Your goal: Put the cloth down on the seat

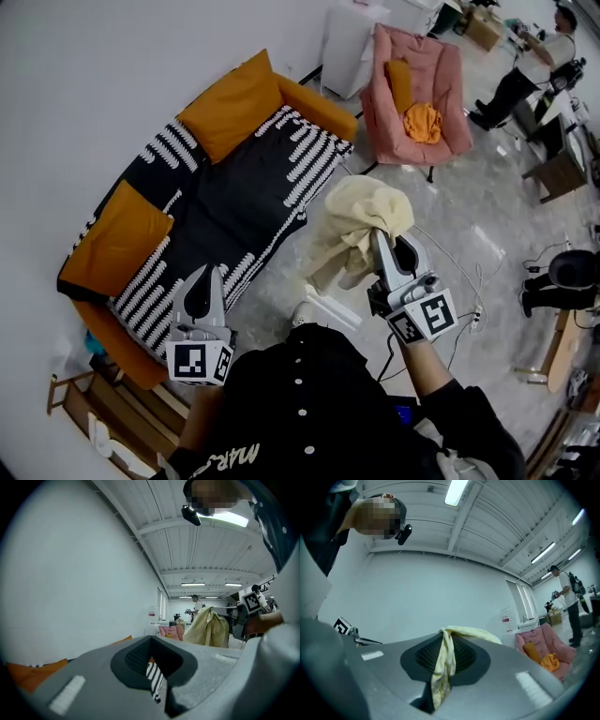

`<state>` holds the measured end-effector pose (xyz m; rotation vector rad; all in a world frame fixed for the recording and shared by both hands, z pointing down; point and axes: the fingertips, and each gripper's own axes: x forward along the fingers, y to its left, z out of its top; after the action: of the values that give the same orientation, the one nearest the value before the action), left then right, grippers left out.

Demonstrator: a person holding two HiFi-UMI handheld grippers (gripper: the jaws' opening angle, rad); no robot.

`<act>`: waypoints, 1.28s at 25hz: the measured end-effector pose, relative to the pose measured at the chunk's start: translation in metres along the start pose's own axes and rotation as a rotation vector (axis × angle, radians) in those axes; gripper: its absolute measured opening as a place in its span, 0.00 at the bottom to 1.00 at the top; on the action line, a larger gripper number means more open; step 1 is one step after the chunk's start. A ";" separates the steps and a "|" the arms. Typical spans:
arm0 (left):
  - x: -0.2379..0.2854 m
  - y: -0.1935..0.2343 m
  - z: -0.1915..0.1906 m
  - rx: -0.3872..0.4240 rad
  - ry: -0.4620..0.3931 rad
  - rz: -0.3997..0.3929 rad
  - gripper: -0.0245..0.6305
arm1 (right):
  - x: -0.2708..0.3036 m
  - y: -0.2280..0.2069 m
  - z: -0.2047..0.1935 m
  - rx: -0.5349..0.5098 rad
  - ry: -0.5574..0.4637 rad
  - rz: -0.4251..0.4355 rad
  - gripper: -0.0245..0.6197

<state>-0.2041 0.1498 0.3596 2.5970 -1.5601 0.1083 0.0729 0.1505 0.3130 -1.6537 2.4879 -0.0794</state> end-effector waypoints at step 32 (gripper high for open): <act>0.184 -0.048 0.022 0.000 -0.036 -0.111 0.04 | 0.035 -0.161 0.017 -0.037 -0.035 -0.133 0.13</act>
<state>-0.0754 0.0080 0.3571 2.6930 -1.4227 0.0529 0.2091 0.0567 0.3134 -1.8182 2.3661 -0.0191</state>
